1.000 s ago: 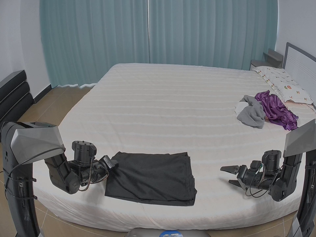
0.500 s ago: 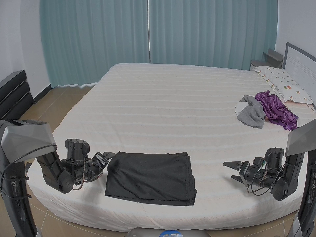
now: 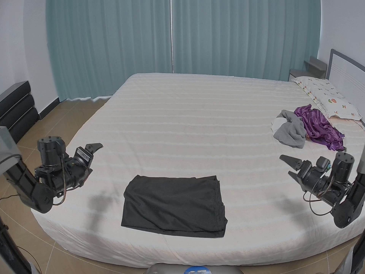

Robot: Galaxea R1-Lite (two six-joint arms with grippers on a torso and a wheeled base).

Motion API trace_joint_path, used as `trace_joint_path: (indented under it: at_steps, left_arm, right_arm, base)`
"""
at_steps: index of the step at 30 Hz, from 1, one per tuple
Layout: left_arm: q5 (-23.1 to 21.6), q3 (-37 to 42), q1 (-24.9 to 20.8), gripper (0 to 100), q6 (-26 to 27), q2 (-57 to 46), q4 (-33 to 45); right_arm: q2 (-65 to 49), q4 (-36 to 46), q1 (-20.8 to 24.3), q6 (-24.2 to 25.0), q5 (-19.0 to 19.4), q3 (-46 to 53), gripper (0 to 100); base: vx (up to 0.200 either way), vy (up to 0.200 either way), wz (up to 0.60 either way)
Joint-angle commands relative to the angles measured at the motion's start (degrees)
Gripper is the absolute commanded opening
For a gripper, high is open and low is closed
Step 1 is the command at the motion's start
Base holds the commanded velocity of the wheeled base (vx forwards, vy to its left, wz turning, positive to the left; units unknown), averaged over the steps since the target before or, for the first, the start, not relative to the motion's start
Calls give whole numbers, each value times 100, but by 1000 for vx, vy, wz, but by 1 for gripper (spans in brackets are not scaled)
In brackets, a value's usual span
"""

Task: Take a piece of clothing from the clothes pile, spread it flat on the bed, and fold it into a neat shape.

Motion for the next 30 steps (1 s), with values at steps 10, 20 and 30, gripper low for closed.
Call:
trace_joint_path:
  at_steps: [10,20,30]
  left_arm:
    - [3,1621,174,100,1131,-4343,84]
    - [47,2368,148,100,2916,-6391,576]
    - [38,1815,174,100,4585,-10127,4320]
  right_arm:
    - [-4124,449,-208,-2250,-144,1237,100]
    - [-7103,3745,-357,-3542,-144,1123,100]
    - [-10399,8430,-375,-4500,-162,139,100]
  base:
    - [0,0,0]
    - [0,0,0]
    - [0,0,0]
